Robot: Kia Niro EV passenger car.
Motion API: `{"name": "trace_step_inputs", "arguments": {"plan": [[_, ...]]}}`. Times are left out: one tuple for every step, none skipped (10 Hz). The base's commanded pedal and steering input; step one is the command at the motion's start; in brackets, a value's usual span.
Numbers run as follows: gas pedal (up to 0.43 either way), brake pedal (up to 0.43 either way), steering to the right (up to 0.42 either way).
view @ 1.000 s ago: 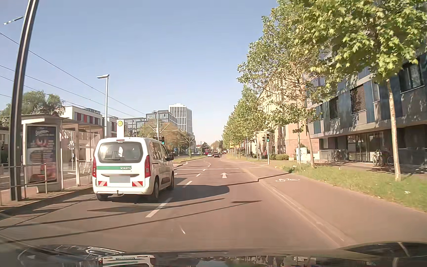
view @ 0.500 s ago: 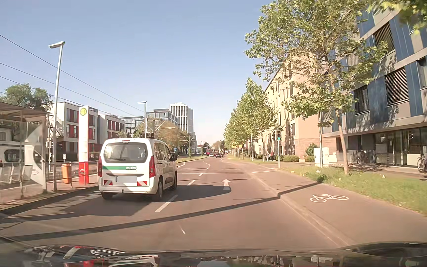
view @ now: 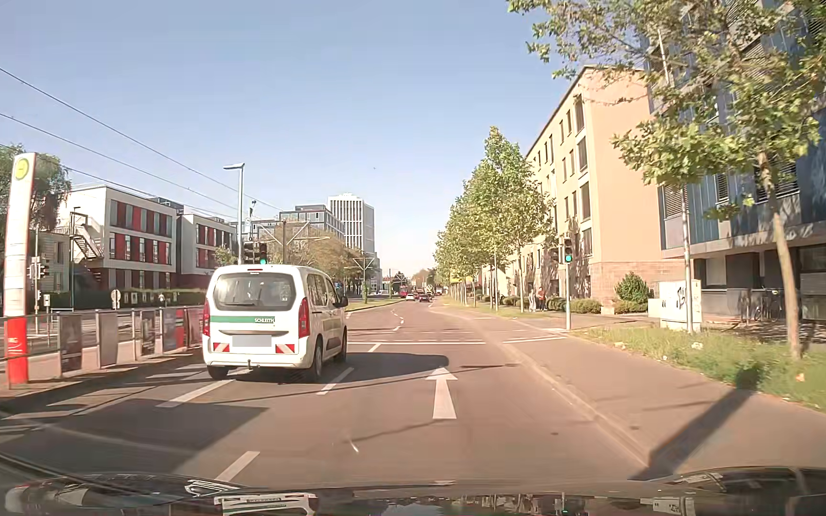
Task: Follow the waypoints while adhering to traffic rules and regulations
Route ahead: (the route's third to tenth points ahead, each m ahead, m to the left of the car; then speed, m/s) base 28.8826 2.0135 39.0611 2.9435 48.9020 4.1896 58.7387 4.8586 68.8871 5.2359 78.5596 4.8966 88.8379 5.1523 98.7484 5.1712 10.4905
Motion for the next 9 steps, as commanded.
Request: {"name": "trace_step_inputs", "arguments": {"plan": [[0.079, 0.000, -0.003], [0.079, 0.000, -0.002], [0.079, 0.000, -0.002], [0.079, 0.000, -0.002], [0.079, 0.000, -0.002], [0.079, 0.000, -0.002], [0.079, 0.000, -0.002], [0.079, 0.000, -0.002], [0.079, 0.000, -0.002]]}}
